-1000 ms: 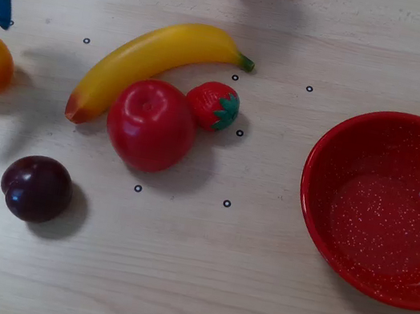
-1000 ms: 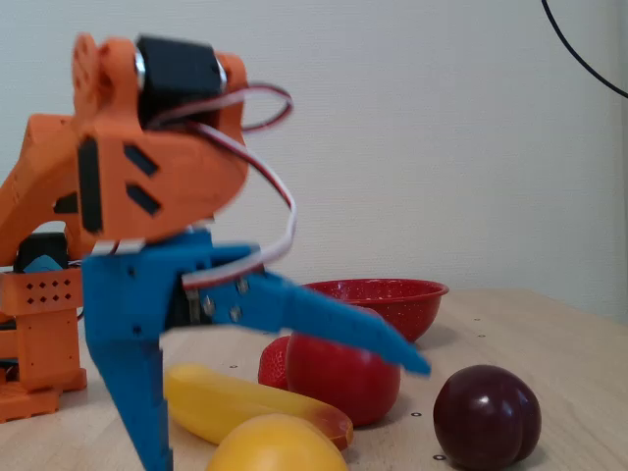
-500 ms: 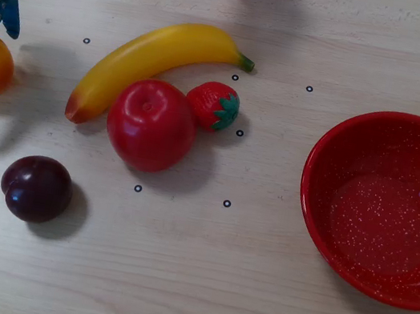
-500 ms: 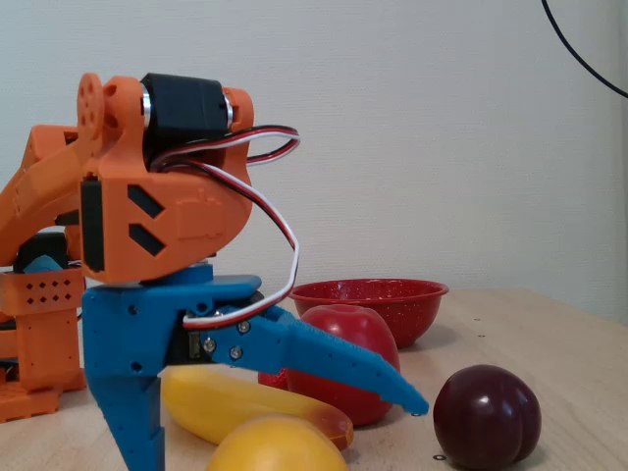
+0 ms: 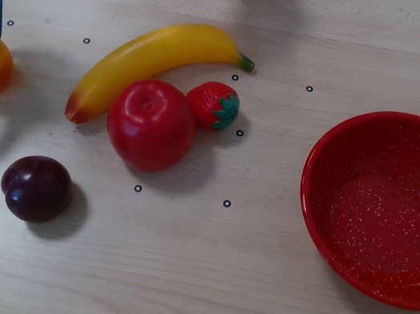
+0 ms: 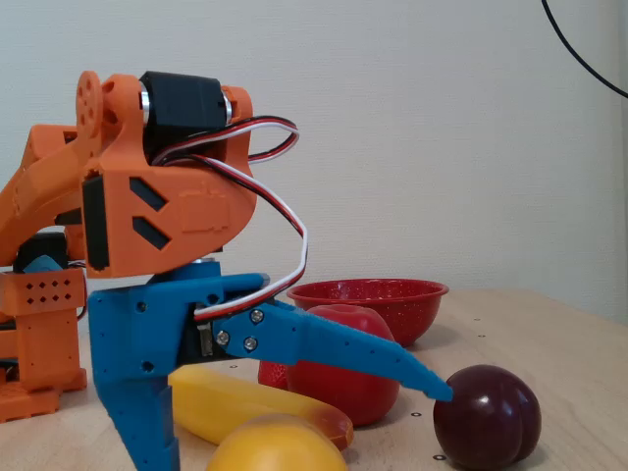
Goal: Put the peach in the red bowl.
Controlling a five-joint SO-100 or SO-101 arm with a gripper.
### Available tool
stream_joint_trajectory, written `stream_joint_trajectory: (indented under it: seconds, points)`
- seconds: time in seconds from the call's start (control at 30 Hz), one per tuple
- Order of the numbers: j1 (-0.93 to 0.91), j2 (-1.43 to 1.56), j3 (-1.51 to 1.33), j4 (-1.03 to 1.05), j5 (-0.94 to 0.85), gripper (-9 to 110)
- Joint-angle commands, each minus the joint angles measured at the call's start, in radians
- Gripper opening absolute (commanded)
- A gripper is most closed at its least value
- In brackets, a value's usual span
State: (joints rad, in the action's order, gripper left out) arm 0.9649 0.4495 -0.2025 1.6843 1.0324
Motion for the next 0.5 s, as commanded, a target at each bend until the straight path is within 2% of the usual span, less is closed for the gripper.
stream_joint_trajectory:
  seconds: [0.0,0.47]
  points:
    - [0.048,0.061,0.069,-0.017,0.021,66]
    - [0.051,0.058,0.003,-0.055,0.032,66]
